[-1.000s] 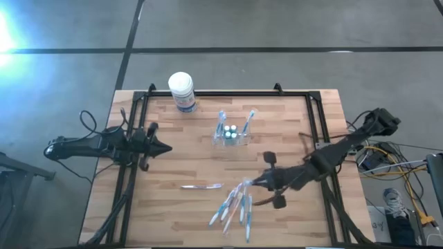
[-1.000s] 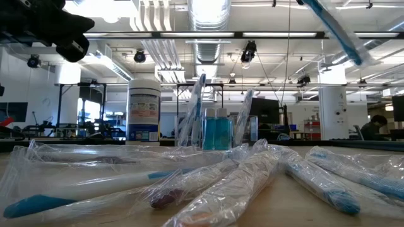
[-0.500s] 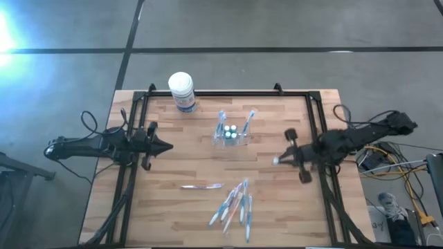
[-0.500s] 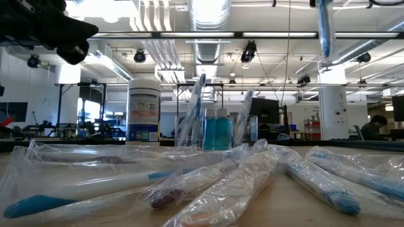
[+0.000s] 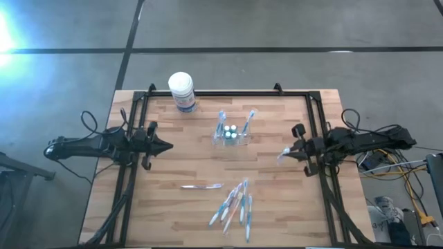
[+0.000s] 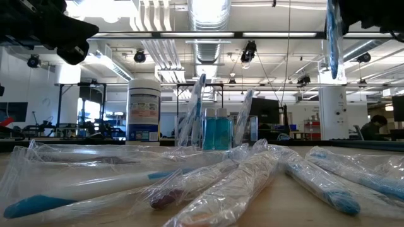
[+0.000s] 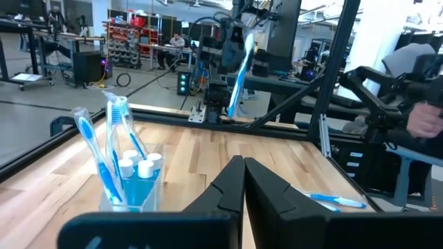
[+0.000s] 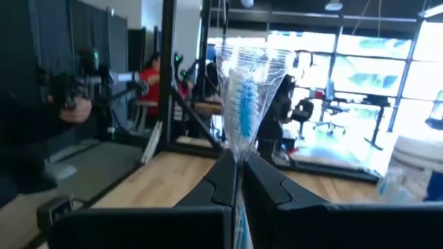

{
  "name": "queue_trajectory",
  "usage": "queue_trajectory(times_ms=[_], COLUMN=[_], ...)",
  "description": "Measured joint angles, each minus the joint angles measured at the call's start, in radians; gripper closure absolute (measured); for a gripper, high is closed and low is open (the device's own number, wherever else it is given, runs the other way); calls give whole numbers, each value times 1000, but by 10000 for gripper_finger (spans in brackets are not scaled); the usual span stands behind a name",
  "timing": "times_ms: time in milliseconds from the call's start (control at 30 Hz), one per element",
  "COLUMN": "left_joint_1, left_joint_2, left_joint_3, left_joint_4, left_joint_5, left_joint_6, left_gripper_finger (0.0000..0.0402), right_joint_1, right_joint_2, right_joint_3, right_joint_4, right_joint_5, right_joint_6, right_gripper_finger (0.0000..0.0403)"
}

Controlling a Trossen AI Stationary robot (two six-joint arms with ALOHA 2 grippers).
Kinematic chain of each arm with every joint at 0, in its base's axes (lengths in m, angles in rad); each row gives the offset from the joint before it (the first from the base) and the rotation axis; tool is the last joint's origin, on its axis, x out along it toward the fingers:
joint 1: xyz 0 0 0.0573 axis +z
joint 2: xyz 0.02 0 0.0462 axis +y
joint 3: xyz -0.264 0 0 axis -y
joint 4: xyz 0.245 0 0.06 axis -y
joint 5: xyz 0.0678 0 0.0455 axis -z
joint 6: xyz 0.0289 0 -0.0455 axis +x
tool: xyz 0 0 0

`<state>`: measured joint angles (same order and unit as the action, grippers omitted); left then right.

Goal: Pick & Place toothbrushing station
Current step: Put the blue toothbrush into the transparent bin organizer

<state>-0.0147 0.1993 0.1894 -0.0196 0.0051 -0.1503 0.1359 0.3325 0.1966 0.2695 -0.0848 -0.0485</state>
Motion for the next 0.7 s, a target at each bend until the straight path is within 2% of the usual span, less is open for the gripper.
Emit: queue_trajectory(times_ms=[300,400,700], left_joint_1=[0,0,0], left_joint_2=[0,1,1], left_joint_3=[0,0,0], left_joint_4=[-1,0,0], left_joint_5=[-8,-8,-17], left_joint_6=[-6,-5,18], left_gripper_finger=[391,393,386], right_joint_1=[0,1,1], right_joint_2=[-81,-91,-43], right_joint_3=[-90,-105,-104], right_joint_4=[-3,-4,68], right_joint_5=[88,86,203], right_joint_6=[24,29,80], right_gripper_finger=[396,396,395])
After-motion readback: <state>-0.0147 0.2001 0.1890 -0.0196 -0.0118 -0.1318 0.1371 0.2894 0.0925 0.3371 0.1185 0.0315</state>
